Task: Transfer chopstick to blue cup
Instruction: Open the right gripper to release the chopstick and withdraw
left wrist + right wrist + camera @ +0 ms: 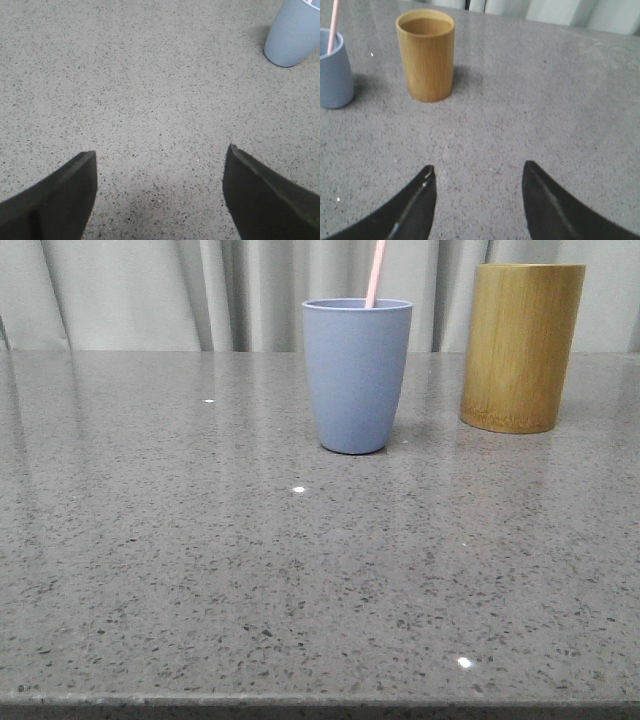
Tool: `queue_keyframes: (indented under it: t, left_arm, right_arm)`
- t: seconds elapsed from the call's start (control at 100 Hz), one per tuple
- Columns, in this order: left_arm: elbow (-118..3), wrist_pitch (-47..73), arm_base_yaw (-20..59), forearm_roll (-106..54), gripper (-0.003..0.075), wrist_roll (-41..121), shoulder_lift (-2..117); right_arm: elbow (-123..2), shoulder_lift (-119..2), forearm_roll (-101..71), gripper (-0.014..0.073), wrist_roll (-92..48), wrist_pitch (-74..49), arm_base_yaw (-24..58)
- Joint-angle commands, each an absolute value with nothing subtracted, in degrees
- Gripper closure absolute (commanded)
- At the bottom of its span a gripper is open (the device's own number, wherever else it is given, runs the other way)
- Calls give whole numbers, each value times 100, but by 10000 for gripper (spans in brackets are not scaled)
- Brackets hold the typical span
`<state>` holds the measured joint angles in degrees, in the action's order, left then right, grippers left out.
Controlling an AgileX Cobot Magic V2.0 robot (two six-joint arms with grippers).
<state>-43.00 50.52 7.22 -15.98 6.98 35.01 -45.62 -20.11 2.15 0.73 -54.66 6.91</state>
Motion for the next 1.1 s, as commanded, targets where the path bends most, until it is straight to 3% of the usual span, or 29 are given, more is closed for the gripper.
queue_keyframes:
  t: [0.0,0.36,0.52,0.7,0.8,1.09]
  left_arm:
    - [-4446,4656,702,-1694,206,634,3515]
    - [-4446,4656,702,-1694,227,634,3515]
    - [-4446,4656,702,-1694,368,634,3515]
    - [-4446,4656,702,-1694,615,634,3515]
    - [-4446,4656,702,-1694,734,634,3515]
    - [-4446,4656,702,-1694,739,634,3515]
  right_arm:
    - [-4674,-2059,330,190,33,-5184,658]
    - [-4674,-2059,325,201,33,-5154,658]
    - [-4674,-2059,325,344,33,-5166,658]
    - [-4674,-2059,325,620,33,-5170,658]
    - [-4674,-2059,325,658,33,-5170,658]
    - [-4674,-2059,325,661,33,-5208,658]
